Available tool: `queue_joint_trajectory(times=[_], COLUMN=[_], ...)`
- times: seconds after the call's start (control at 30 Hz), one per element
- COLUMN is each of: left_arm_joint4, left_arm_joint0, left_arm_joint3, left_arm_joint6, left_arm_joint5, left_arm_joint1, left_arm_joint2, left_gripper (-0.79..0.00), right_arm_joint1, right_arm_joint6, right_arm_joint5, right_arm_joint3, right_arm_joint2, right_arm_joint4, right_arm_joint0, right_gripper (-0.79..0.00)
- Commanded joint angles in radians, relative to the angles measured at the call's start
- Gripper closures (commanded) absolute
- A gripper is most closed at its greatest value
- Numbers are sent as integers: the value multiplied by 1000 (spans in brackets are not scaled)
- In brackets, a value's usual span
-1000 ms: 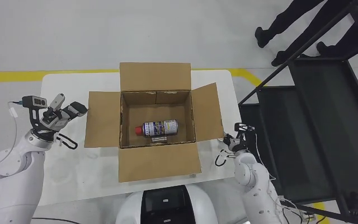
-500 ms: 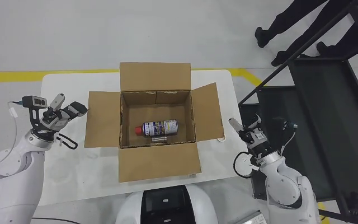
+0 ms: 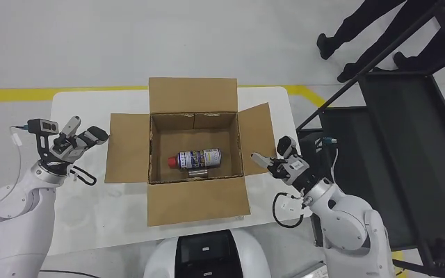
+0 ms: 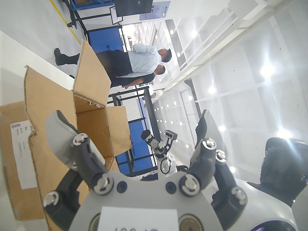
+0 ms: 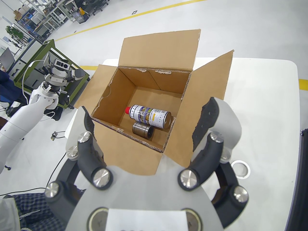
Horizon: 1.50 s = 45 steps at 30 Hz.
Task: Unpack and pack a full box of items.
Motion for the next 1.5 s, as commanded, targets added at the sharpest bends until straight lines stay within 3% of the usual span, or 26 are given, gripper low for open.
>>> queue_joint_trajectory(times=[0.0,0.67,0.93,1.1,1.37,1.47], left_arm_joint4=[-2,-2,-2,-2,-2,-2], left_arm_joint0=[0,0,0,0,0,0], left_arm_joint3=[0,0,0,0,0,0], left_arm_joint6=[0,0,0,0,0,0], left_arm_joint5=[0,0,0,0,0,0], left_arm_joint1=[0,0,0,0,0,0], left_arm_joint2=[0,0,0,0,0,0], left_gripper=[-785,-785,-785,-785,-785,-785], right_arm_joint1=[0,3,23,34,32,33], right_arm_joint6=[1,28,341,517,639,622], right_arm_joint5=[0,-18,-25,-99,-206,-223], right_arm_joint3=[0,0,70,199,416,485], right_arm_joint2=[0,-24,-227,-362,-559,-613], right_arm_joint4=[0,-11,-133,-333,-470,-504], right_arm_joint0=[0,17,290,489,714,773], right_gripper=[-785,-785,-785,-785,-785,-785])
